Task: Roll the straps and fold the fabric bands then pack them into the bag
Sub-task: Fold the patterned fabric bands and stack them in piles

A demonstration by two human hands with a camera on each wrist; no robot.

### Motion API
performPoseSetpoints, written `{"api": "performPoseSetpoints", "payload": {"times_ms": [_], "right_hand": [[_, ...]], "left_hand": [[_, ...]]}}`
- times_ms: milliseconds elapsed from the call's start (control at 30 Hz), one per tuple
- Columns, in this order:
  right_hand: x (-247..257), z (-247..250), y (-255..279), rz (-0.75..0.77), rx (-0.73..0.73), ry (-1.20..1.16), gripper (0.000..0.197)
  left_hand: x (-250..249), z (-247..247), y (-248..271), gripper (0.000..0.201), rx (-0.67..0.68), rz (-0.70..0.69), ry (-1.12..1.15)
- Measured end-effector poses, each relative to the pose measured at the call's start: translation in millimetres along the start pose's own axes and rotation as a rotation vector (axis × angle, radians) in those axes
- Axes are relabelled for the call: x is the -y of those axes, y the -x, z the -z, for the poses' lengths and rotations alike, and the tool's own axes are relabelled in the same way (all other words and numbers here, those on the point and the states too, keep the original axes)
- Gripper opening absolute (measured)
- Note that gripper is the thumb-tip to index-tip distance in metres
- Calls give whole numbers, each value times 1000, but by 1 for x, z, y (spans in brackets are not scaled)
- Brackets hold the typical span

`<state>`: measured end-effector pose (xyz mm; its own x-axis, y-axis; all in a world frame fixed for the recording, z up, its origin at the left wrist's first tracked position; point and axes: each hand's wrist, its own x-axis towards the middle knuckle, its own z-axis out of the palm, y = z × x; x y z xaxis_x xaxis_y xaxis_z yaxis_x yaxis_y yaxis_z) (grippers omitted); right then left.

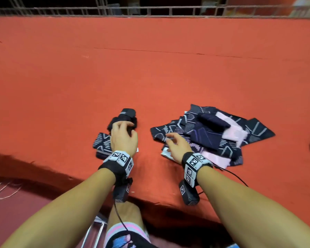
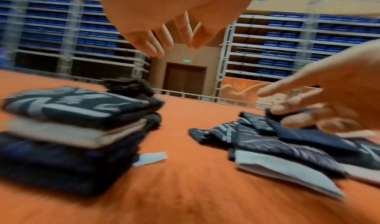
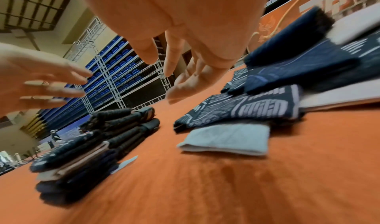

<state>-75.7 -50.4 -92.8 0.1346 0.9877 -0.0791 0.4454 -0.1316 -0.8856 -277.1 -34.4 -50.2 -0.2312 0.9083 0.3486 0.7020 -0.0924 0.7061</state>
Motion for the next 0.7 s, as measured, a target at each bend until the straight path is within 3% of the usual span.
{"api": "performPoseSetpoints", "payload": {"times_ms": [133,267,400,500,700], "right_hand": [[-28,42,1,-27,-115,13,24],[-54,82,-2,-101,-266,21,19],[-87,108,-1,-194,-361,94,30],[-106,117,4,-236,-349,128,36],[-117,120,0,-230,-313,185,43]], "left_hand": [[-44,-63,24,27,349,-194,10],[-74,-118,37,27,538,-160,128],[-90,-159,40,29,600,-27,188],[-93,-184,42,34,622,6,175],[-107,-206,51,25,544,41,155]]}}
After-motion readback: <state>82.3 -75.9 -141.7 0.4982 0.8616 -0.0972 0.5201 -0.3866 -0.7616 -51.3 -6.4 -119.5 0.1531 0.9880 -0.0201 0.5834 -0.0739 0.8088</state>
